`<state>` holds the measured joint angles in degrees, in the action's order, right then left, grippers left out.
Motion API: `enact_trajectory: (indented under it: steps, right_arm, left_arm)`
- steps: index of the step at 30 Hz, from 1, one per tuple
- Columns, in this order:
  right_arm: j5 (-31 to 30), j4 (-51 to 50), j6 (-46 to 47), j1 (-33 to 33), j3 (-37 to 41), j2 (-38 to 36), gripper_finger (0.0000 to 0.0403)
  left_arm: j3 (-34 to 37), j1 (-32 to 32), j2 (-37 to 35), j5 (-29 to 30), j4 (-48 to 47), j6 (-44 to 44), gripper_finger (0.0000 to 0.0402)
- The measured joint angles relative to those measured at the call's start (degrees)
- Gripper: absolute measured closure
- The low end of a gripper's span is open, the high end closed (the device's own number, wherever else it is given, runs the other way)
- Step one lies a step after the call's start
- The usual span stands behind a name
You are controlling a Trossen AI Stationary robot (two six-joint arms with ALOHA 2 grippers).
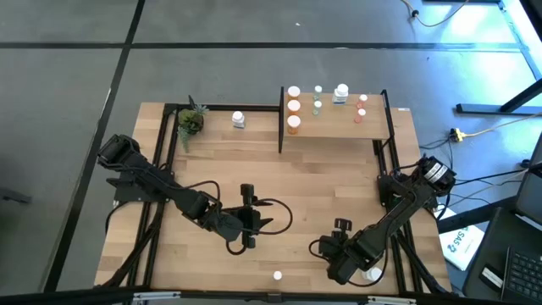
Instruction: Pick and place medicine bottles onto shelf by color
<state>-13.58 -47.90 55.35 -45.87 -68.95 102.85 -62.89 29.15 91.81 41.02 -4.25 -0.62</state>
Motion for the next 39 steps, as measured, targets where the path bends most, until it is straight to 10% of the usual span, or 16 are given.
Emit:
enact_trajectory:
  steps: [39]
  right_arm:
    - [3.4, 0.8, 0.1, 0.0, 0.0, -0.3, 0.0276]
  left_arm:
    - [0.0, 0.0, 0.0, 0.0, 0.0, 0.0, 0.0195]
